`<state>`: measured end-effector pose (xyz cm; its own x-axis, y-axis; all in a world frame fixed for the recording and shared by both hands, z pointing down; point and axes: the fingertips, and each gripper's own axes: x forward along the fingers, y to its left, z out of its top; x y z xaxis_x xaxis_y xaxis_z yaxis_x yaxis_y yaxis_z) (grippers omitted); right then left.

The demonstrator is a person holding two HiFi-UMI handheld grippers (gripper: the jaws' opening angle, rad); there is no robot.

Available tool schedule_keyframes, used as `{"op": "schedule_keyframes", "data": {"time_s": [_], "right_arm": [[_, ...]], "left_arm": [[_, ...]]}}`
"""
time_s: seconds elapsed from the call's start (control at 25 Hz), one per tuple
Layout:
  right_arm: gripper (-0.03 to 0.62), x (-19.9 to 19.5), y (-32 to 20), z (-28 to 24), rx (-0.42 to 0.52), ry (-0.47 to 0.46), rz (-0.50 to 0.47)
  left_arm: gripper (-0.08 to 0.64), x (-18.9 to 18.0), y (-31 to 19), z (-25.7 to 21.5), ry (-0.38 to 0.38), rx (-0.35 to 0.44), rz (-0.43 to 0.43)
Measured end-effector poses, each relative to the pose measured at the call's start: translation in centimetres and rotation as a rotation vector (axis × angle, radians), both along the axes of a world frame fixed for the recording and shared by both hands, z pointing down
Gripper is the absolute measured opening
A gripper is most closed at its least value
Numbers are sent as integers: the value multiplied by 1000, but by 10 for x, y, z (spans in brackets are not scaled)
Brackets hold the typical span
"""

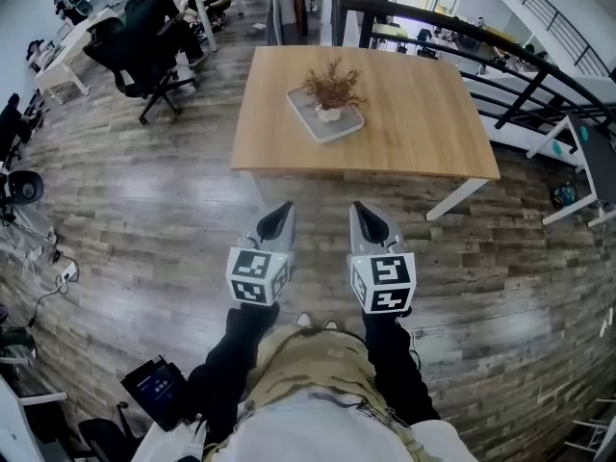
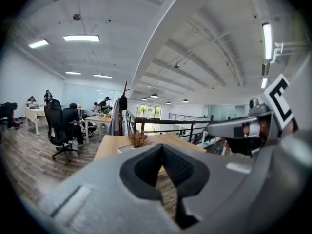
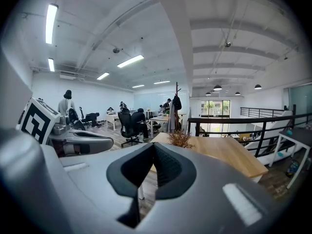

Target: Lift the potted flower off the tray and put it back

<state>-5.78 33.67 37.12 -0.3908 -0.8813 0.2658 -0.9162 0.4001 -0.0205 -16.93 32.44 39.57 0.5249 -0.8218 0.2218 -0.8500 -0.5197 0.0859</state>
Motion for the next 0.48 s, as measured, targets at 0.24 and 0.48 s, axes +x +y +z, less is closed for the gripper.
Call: {"op": "schedule_keyframes", "data": {"time_s": [0.24, 0.48], "right_arm": [[3, -21, 0, 6, 21, -26, -6], [3, -35, -5, 19, -8, -50, -23]], "left_arm": [[2, -18, -2, 13, 5, -25, 12], [2, -32, -8, 23, 10, -56, 12]]}}
